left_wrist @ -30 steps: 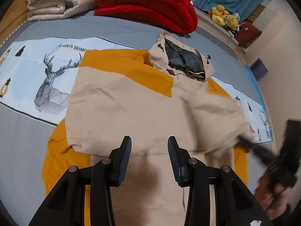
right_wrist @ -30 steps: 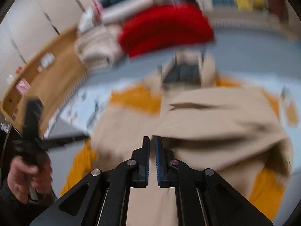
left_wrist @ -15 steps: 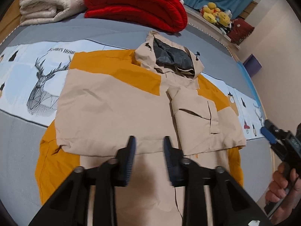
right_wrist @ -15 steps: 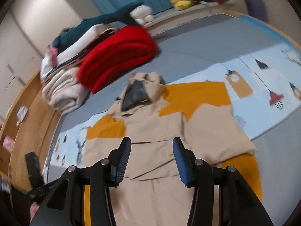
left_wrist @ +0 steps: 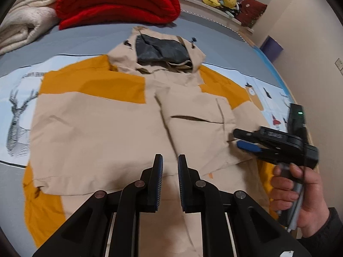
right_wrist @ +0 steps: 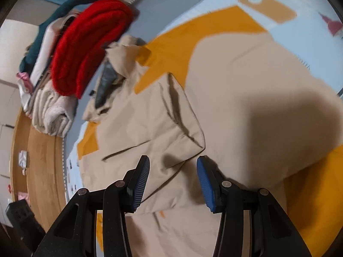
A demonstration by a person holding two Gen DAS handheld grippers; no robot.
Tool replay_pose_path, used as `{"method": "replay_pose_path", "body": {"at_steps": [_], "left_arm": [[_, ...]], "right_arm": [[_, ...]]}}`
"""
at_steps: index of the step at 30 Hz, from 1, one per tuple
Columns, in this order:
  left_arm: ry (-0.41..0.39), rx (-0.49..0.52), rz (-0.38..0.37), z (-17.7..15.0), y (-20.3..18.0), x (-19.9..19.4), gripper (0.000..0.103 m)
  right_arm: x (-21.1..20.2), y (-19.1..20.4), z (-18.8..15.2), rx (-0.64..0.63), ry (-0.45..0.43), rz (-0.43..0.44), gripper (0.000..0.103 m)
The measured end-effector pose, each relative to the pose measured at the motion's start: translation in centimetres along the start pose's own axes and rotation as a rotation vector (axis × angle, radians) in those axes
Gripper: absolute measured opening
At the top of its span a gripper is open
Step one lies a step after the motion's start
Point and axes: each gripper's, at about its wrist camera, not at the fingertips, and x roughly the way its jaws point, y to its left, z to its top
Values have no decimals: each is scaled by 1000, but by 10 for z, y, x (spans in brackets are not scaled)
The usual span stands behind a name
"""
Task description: Fold large clothes
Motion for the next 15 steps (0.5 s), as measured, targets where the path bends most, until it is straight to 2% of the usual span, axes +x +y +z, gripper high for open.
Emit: {"method": "replay_pose_path", "body": {"at_steps": [3, 5, 6, 7, 11, 13, 15], "left_arm": [[6, -1, -61, 2, -6, 6, 12], [2, 6, -73, 2, -11, 7, 12], [-1, 11, -74, 2, -14, 8, 12], [-4, 15, -76, 1, -17, 8, 12], [-22, 29, -82, 1, -23, 6, 13], [-32, 40, -87, 1, -27, 4, 18], [-42, 51, -91, 0, -31, 3, 31]], "right_arm": [[11, -3, 1, 46, 10, 18, 48], [11, 0, 2, 48, -5, 24, 33], [10, 3, 2, 42, -19, 32, 14], [7, 7, 3, 37, -29, 44, 10], [-12, 38, -4, -71, -88, 128, 5], [-22, 62, -11, -152, -104, 215, 5], [-30, 86, -22, -239, -99, 305, 5]]}}
